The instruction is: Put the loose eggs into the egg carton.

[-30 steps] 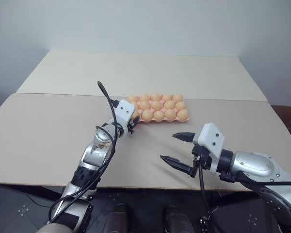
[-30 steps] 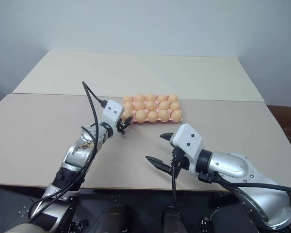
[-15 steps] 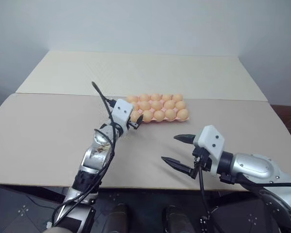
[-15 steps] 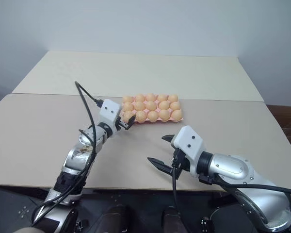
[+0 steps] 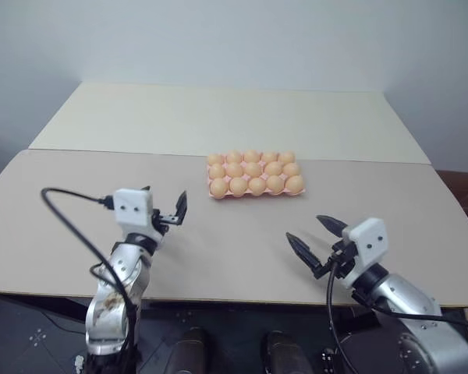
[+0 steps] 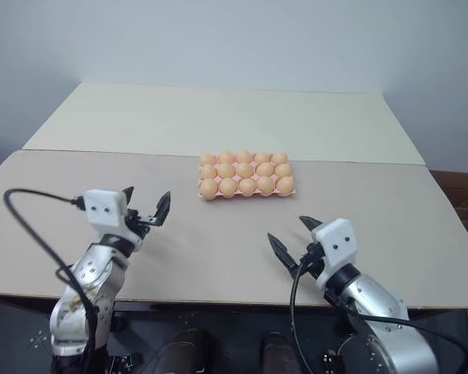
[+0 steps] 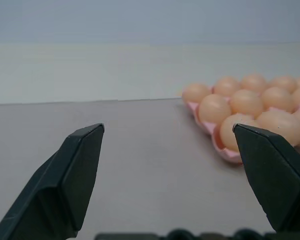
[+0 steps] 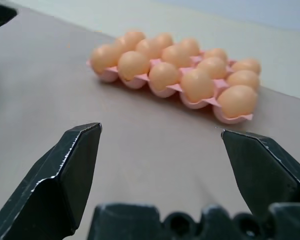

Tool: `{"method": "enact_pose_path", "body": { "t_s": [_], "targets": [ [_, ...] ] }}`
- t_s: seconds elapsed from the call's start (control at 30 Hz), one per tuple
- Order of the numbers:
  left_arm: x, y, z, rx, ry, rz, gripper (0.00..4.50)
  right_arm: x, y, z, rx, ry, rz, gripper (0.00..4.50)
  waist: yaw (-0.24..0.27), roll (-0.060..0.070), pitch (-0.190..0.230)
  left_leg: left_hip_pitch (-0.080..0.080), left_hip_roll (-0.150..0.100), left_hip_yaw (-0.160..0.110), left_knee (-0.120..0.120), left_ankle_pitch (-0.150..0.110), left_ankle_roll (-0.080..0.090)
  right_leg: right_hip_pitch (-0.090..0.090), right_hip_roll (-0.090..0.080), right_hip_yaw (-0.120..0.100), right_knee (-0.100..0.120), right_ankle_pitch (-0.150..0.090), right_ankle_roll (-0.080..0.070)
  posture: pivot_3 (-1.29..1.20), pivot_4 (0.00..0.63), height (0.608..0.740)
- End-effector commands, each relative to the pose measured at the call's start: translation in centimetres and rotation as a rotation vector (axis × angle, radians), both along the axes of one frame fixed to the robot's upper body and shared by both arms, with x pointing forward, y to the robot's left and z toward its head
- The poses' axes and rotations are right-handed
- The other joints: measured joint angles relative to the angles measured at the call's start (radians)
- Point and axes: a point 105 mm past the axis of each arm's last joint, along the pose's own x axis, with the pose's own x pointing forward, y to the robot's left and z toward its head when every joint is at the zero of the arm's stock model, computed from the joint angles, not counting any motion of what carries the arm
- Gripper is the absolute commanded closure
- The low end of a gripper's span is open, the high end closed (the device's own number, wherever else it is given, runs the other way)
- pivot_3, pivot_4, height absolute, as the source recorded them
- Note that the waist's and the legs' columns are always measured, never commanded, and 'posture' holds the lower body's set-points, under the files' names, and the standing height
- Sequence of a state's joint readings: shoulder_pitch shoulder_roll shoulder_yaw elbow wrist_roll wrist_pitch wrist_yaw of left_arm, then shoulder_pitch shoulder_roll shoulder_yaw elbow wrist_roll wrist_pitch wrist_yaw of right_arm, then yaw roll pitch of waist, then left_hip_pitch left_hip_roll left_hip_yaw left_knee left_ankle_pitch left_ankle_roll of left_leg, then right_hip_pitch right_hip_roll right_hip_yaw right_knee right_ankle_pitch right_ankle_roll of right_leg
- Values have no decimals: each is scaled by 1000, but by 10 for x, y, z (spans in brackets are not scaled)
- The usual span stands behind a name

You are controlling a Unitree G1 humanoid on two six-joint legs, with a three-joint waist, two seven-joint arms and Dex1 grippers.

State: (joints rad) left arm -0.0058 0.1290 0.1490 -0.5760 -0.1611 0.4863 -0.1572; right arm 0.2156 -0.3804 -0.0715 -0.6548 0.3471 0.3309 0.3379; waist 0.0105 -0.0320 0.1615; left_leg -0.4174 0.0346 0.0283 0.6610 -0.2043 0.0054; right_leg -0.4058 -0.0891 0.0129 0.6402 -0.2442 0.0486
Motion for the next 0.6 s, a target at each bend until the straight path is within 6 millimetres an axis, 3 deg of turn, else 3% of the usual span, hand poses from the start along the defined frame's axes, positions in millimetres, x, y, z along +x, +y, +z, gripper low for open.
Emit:
{"method": "enact_pose_path", "body": {
  "t_s": [0.03,0.17,0.3,0.6],
  "targets": [
    [-14,2,11,-11,-75,28,18,6,-23,13,23,-151,-179,0,-1,0,0,1,0,0,0,0,0,0,0,0,0,0,0,0,150,740],
    [-34,6,-5,-33,-33,46,18,5,-39,1,55,-169,-318,0,-3,0,0,1,0,1,-1,0,0,0,0,1,0,0,-2,0,150,740],
    [-46,5,-20,-47,26,44,18,10,-41,-4,70,-164,-344,0,-5,0,0,1,1,1,-1,-1,-1,-1,-1,1,0,-1,-12,0,150,740],
    [-49,1,-26,-20,2,70,18,20,-38,-4,60,-169,-312,0,-5,1,0,1,1,1,-1,-1,-1,0,-1,1,0,-5,-9,0,150,740]
  ]
}}
